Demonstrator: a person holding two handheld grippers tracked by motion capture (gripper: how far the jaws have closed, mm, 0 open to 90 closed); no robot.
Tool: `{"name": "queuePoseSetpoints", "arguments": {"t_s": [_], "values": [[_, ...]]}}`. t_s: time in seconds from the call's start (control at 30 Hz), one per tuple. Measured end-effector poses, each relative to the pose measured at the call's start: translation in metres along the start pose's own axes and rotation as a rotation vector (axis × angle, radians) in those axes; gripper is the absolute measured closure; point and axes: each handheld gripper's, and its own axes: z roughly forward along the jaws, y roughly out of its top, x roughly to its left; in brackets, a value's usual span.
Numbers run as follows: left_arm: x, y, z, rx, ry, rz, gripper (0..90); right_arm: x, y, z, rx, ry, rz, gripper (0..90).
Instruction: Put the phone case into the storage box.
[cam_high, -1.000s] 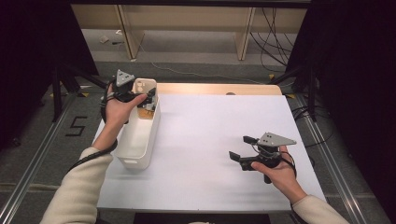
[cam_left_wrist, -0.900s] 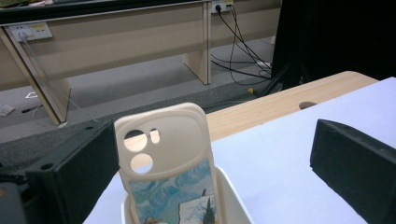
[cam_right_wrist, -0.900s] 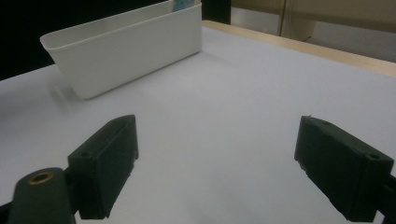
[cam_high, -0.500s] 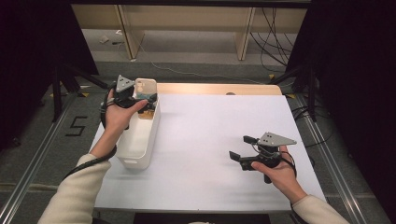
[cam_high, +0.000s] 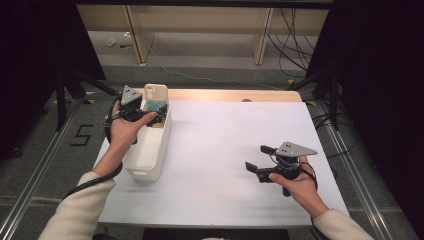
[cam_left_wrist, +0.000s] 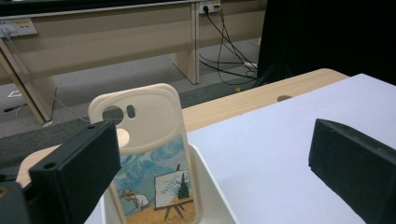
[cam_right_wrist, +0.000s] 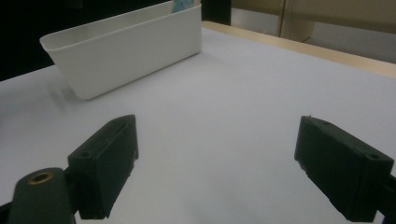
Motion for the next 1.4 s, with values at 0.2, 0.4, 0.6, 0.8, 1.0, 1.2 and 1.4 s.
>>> {"name": "queuePoseSetpoints", "arguments": {"t_s": [0.2, 0.4, 0.6, 0.8, 1.0, 1.2, 1.4], "values": [[-0.004, -0.004, -0.004, 0.005, -0.013, 0.006, 1.6, 0.0, 0.0, 0.0, -0.001, -0.001, 0.0, 14.5], [-0.008, -0.007, -0.009, 0.003, -0.027, 0.005, 1.6, 0.0, 0.0, 0.0, 0.001, -0.002, 0.0, 14.5], [-0.016, -0.012, -0.016, 0.004, -0.052, 0.007, 1.6, 0.0, 0.001, -0.001, 0.002, -0.002, -0.001, 14.4], [-0.022, -0.019, -0.021, 0.013, -0.084, 0.004, 1.6, 0.0, 0.001, -0.001, -0.003, -0.002, -0.002, 14.5], [-0.027, -0.022, -0.027, 0.006, -0.111, 0.003, 1.6, 0.0, 0.001, -0.001, -0.001, -0.001, -0.002, 14.4], [-0.03, -0.025, -0.033, 0.004, -0.124, 0.007, 1.6, 0.001, 0.001, -0.001, -0.003, -0.001, -0.004, 14.5], [-0.035, -0.03, -0.037, 0.001, -0.142, 0.011, 1.6, 0.001, 0.001, -0.001, -0.007, -0.001, -0.003, 14.5]]}}
